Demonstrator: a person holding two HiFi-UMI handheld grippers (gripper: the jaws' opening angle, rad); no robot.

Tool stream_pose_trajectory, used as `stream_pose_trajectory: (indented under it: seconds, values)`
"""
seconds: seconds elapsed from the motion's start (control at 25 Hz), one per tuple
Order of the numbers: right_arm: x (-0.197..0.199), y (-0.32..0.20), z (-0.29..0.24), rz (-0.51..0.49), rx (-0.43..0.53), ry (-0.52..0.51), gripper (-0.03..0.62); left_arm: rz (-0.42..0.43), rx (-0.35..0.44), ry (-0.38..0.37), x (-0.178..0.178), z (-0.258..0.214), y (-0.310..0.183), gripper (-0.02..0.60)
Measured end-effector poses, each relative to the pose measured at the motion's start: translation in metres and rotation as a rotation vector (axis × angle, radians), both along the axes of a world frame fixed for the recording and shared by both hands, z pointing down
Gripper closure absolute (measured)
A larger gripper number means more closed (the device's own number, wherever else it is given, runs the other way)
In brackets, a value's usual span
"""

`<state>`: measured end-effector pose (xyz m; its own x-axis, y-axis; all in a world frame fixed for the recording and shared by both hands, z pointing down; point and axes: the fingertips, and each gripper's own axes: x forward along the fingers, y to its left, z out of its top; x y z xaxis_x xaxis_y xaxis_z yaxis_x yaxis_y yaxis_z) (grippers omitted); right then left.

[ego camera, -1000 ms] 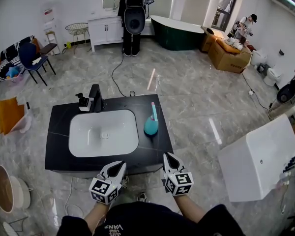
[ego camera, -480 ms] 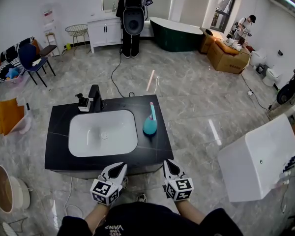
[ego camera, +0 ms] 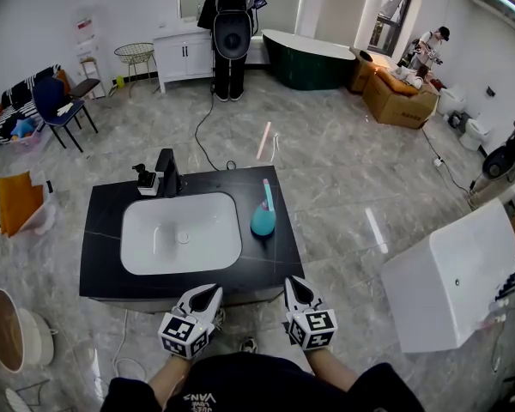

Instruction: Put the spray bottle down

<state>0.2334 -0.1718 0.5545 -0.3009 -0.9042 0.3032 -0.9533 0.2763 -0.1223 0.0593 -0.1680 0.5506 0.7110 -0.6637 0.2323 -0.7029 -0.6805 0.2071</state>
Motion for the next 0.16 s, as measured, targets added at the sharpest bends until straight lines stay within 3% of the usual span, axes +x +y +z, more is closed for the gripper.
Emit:
stream_pose_trajectory:
  seconds: [0.16]
  values:
    - [-0.0007,-0.0041,-0.0014,-0.002,0.007,-0.001,0.597,0.001,0.003,-0.002,0.0006,-0.0003,-0.0024,0.571]
